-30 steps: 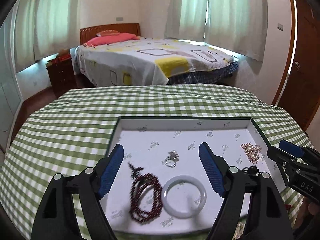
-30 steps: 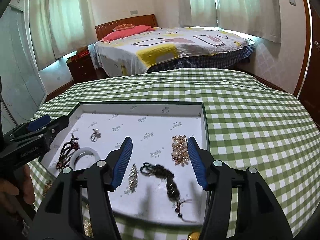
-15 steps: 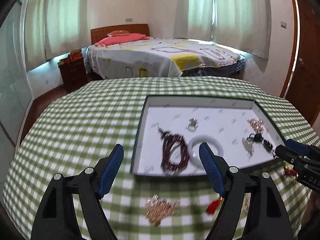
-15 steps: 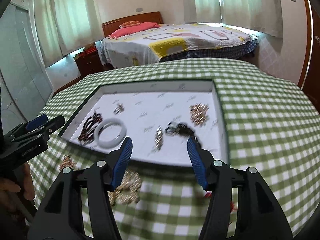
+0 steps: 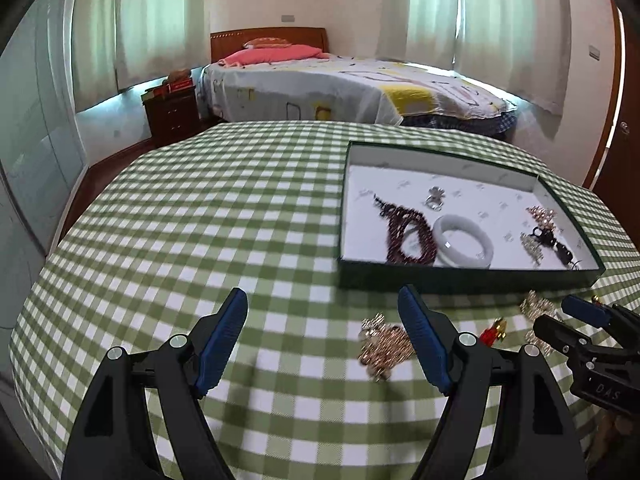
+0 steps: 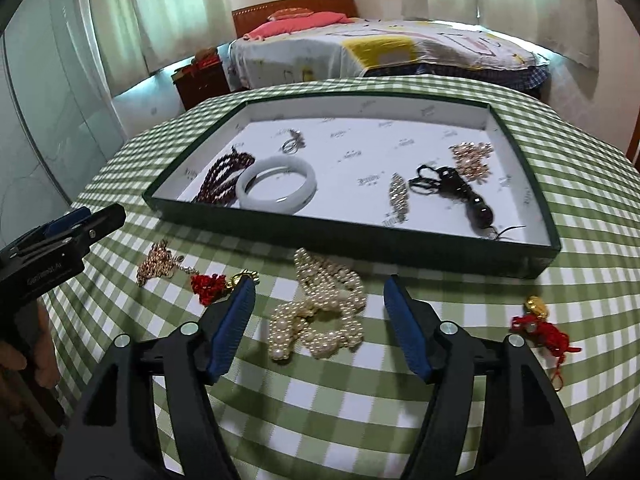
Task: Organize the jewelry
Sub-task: 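Withdraw both grippers from the box toward the remaining jewelry, then grasp the white pearl necklace with the right gripper while the left gripper grasps the gold chain necklace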
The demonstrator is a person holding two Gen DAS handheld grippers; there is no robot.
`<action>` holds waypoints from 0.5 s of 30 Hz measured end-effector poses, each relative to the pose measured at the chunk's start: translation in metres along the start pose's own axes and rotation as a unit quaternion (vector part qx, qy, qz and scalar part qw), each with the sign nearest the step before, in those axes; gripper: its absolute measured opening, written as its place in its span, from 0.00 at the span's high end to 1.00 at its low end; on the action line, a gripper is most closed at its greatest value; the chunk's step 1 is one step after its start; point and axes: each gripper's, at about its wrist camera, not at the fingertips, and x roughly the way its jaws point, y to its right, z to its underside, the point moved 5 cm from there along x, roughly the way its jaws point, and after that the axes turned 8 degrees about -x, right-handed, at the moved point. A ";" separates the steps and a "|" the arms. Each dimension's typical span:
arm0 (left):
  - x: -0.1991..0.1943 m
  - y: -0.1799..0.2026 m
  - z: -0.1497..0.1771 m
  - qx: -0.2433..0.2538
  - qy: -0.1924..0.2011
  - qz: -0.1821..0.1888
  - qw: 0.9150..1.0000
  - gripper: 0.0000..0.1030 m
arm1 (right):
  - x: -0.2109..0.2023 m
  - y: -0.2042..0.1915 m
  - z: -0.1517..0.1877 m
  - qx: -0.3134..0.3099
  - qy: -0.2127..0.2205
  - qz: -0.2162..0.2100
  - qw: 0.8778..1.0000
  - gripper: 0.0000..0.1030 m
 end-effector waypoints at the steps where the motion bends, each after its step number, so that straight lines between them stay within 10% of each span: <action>1: 0.001 -0.002 0.002 -0.001 -0.003 0.000 1.000 0.27 | 0.001 -0.001 0.001 -0.002 -0.002 -0.001 1.000 0.36; 6: 0.004 0.001 0.009 0.003 -0.012 0.003 1.000 0.27 | 0.007 -0.009 0.006 -0.033 -0.016 0.009 0.999 0.37; 15: 0.013 0.016 0.020 0.018 -0.033 0.019 0.999 0.27 | -0.001 0.007 0.013 -0.035 -0.003 0.026 0.999 0.84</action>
